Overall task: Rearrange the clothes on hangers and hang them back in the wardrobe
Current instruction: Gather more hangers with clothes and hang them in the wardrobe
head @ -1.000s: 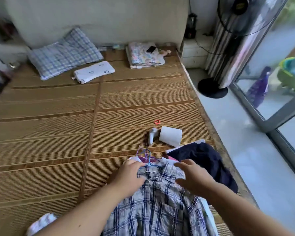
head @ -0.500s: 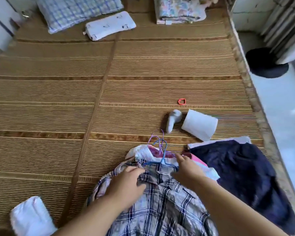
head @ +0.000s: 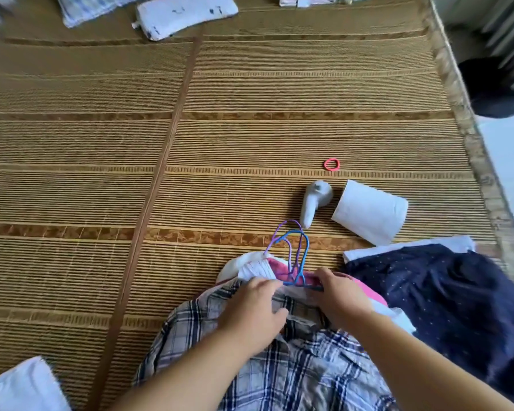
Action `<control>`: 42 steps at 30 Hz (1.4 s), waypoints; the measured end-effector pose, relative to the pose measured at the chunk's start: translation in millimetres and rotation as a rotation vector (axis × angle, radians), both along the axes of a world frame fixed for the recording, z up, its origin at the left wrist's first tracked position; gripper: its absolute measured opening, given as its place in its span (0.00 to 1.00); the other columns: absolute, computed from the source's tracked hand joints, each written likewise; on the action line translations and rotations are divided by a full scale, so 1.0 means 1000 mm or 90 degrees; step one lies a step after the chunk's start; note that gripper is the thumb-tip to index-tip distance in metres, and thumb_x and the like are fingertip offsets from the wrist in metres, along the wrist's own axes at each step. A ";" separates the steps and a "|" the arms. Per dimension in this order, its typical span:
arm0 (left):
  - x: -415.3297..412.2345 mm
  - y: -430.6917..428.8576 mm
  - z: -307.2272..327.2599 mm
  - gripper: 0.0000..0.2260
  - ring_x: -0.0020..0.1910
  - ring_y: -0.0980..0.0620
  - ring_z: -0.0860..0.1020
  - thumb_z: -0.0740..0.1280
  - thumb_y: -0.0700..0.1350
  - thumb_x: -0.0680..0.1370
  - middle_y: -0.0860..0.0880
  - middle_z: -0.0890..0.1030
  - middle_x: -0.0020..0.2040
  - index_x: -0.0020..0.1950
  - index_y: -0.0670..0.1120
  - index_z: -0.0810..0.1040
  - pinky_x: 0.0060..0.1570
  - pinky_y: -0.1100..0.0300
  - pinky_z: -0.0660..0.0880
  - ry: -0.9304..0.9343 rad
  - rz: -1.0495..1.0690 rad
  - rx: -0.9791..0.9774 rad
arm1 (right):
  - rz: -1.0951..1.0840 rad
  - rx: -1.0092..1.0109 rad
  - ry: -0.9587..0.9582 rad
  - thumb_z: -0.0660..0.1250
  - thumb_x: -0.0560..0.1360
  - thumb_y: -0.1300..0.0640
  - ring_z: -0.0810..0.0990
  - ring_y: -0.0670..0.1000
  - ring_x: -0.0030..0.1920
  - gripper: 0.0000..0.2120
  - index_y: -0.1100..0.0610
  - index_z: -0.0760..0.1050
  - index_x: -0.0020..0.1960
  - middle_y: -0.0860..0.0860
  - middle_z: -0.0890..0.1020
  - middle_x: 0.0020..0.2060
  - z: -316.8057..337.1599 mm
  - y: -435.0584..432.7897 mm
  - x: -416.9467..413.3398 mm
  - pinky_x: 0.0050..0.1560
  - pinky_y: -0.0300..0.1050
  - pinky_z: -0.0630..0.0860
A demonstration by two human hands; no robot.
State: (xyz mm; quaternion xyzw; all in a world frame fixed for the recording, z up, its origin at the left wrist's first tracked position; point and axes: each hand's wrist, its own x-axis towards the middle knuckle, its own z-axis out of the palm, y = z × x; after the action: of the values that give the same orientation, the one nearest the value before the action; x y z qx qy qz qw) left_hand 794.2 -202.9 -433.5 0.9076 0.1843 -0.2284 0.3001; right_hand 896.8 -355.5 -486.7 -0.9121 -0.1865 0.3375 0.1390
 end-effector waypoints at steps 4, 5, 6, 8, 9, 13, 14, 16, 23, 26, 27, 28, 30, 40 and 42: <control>0.015 -0.011 0.014 0.23 0.68 0.53 0.65 0.64 0.54 0.76 0.53 0.69 0.68 0.70 0.52 0.67 0.66 0.60 0.62 -0.103 0.082 0.059 | -0.019 0.108 0.044 0.68 0.71 0.42 0.80 0.49 0.49 0.19 0.48 0.74 0.58 0.46 0.82 0.47 0.023 -0.004 -0.010 0.47 0.43 0.75; 0.019 -0.014 0.016 0.23 0.68 0.52 0.65 0.64 0.55 0.76 0.53 0.69 0.68 0.69 0.50 0.68 0.65 0.60 0.63 -0.111 0.099 0.054 | 0.006 0.109 0.054 0.69 0.71 0.43 0.80 0.50 0.48 0.16 0.49 0.74 0.55 0.47 0.82 0.46 0.029 -0.005 -0.013 0.46 0.43 0.75; 0.023 -0.018 0.017 0.23 0.67 0.52 0.67 0.64 0.56 0.76 0.52 0.71 0.67 0.68 0.49 0.70 0.64 0.59 0.64 -0.112 0.105 0.030 | 0.038 0.116 0.072 0.69 0.71 0.44 0.80 0.49 0.47 0.14 0.49 0.74 0.53 0.47 0.82 0.45 0.037 -0.006 -0.015 0.46 0.43 0.75; 0.028 -0.027 0.019 0.18 0.61 0.51 0.74 0.63 0.54 0.77 0.51 0.78 0.60 0.64 0.50 0.74 0.58 0.60 0.69 -0.103 0.121 -0.049 | 0.114 0.138 0.140 0.69 0.72 0.46 0.78 0.42 0.43 0.10 0.49 0.77 0.51 0.44 0.82 0.43 0.054 -0.008 -0.017 0.46 0.39 0.74; 0.028 -0.031 0.021 0.14 0.57 0.50 0.77 0.62 0.53 0.78 0.51 0.80 0.56 0.61 0.51 0.75 0.54 0.60 0.70 -0.093 0.132 -0.080 | 0.128 0.144 0.187 0.69 0.72 0.48 0.76 0.39 0.40 0.06 0.49 0.78 0.46 0.43 0.81 0.38 0.060 -0.009 -0.014 0.46 0.39 0.73; 0.023 -0.036 0.019 0.06 0.43 0.46 0.79 0.57 0.48 0.81 0.49 0.82 0.41 0.46 0.55 0.72 0.45 0.55 0.74 -0.098 0.200 -0.105 | -0.065 0.170 0.225 0.63 0.75 0.56 0.75 0.46 0.38 0.10 0.52 0.81 0.38 0.47 0.79 0.34 0.055 -0.002 0.014 0.44 0.43 0.71; 0.022 -0.035 0.018 0.07 0.41 0.49 0.79 0.57 0.48 0.81 0.50 0.81 0.39 0.45 0.56 0.71 0.44 0.57 0.74 -0.098 0.220 -0.124 | -0.070 0.151 0.180 0.61 0.77 0.57 0.77 0.47 0.42 0.11 0.51 0.82 0.46 0.48 0.82 0.42 0.042 0.001 0.019 0.46 0.43 0.72; 0.017 -0.033 0.017 0.06 0.36 0.58 0.76 0.57 0.47 0.81 0.53 0.80 0.37 0.47 0.57 0.70 0.38 0.63 0.71 -0.090 0.239 -0.144 | 0.012 0.044 0.123 0.56 0.79 0.57 0.79 0.52 0.48 0.13 0.51 0.77 0.58 0.51 0.82 0.51 0.019 0.009 0.020 0.48 0.46 0.74; -0.007 -0.028 0.024 0.07 0.27 0.62 0.71 0.56 0.47 0.82 0.56 0.80 0.38 0.48 0.59 0.70 0.28 0.69 0.63 -0.064 0.216 -0.159 | -0.012 0.042 0.243 0.62 0.77 0.53 0.74 0.48 0.41 0.06 0.54 0.76 0.46 0.49 0.79 0.42 -0.002 0.004 -0.005 0.43 0.41 0.70; -0.016 -0.023 0.035 0.07 0.36 0.61 0.76 0.58 0.46 0.81 0.56 0.80 0.36 0.50 0.59 0.71 0.37 0.67 0.71 -0.066 0.239 -0.201 | -0.088 0.113 0.232 0.67 0.73 0.49 0.76 0.46 0.36 0.09 0.54 0.81 0.43 0.47 0.82 0.39 0.023 -0.006 -0.009 0.39 0.39 0.73; -0.018 -0.021 0.040 0.08 0.37 0.61 0.77 0.59 0.45 0.80 0.55 0.80 0.36 0.52 0.59 0.71 0.42 0.66 0.73 -0.074 0.263 -0.218 | -0.096 0.113 0.239 0.66 0.74 0.47 0.76 0.46 0.35 0.11 0.53 0.81 0.42 0.47 0.82 0.36 0.035 -0.009 -0.010 0.38 0.40 0.73; -0.022 -0.020 0.047 0.09 0.38 0.61 0.78 0.61 0.45 0.80 0.53 0.81 0.36 0.54 0.60 0.71 0.44 0.64 0.75 -0.087 0.293 -0.231 | -0.098 0.121 0.234 0.65 0.74 0.45 0.76 0.46 0.34 0.12 0.51 0.81 0.39 0.47 0.81 0.34 0.044 -0.011 -0.011 0.37 0.42 0.73; -0.028 -0.021 0.058 0.14 0.39 0.59 0.79 0.63 0.43 0.78 0.50 0.83 0.39 0.60 0.59 0.69 0.42 0.63 0.74 -0.105 0.340 -0.230 | -0.087 0.094 0.203 0.64 0.76 0.47 0.73 0.47 0.32 0.14 0.51 0.77 0.34 0.46 0.77 0.29 0.065 -0.015 -0.017 0.34 0.40 0.70; -0.067 -0.041 0.170 0.09 0.50 0.60 0.77 0.63 0.47 0.79 0.59 0.80 0.50 0.56 0.55 0.79 0.36 0.80 0.64 -0.165 0.381 -0.187 | -0.076 0.120 0.005 0.63 0.75 0.49 0.74 0.52 0.36 0.13 0.57 0.76 0.38 0.52 0.79 0.34 0.189 -0.028 -0.092 0.40 0.47 0.74; -0.080 -0.048 0.200 0.08 0.43 0.62 0.76 0.63 0.48 0.79 0.58 0.80 0.44 0.54 0.55 0.80 0.34 0.77 0.64 -0.186 0.368 -0.166 | -0.064 0.130 -0.001 0.64 0.72 0.49 0.69 0.52 0.32 0.14 0.61 0.75 0.37 0.55 0.77 0.31 0.211 -0.033 -0.105 0.33 0.46 0.66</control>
State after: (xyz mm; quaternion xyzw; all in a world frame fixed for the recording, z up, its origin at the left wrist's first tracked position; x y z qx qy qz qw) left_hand 713.7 -250.7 -233.6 0.7949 0.3584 -0.0232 0.4889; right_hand 791.7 -388.3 -275.8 -0.9015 -0.1742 0.3088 0.2481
